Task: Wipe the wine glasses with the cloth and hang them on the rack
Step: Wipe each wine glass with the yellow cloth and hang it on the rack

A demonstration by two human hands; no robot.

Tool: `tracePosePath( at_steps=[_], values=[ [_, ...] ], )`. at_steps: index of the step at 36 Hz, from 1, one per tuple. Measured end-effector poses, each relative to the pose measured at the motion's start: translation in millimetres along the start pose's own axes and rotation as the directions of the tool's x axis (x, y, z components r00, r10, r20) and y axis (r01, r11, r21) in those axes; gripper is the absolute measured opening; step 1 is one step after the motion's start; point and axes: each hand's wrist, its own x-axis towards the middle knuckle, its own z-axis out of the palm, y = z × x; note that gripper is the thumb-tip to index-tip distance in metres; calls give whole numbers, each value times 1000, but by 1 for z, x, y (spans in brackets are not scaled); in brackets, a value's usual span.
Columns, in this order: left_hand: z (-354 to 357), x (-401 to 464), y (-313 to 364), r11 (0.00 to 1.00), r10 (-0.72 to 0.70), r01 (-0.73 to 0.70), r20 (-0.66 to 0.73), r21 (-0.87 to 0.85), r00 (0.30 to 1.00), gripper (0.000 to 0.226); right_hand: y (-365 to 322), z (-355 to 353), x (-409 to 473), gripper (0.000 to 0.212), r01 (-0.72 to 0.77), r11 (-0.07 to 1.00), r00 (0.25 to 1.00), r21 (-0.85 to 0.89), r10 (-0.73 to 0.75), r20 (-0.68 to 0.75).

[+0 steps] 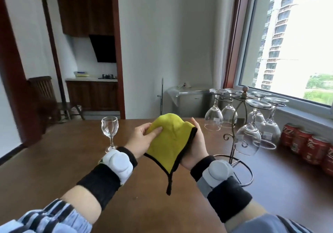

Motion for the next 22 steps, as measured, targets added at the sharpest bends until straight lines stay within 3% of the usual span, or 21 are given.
tracePosePath(
  at_steps=[4, 8, 13, 16, 19, 22],
  values=[
    [-24, 1, -5, 999, -23, 23, -4, 48, 1000, 10, 9, -5, 13, 79, -93, 996, 995, 9, 93, 25],
    [-43, 3, -7, 993, -74, 72, 17, 91, 997, 20, 14, -10, 23, 67, -160, 986, 986, -49, 162, 41],
    [-68, 3, -13, 984, -164, 151, 135, 100, 977, 15, 16, -11, 43, 69, -194, 936, 978, -294, 207, 13],
    [-79, 2, -16, 973, -208, 181, 206, 143, 956, 18, 19, -8, 51, 58, -213, 809, 958, -549, 282, 45],
    [-89, 1, -22, 961, -226, 188, 181, 204, 957, 17, 24, -6, 61, 34, -211, 735, 945, -644, 321, 56],
    [-102, 6, -35, 942, -174, 169, -9, 291, 985, 20, 28, -5, 75, 35, -223, 713, 950, -665, 312, 16]
  ],
)
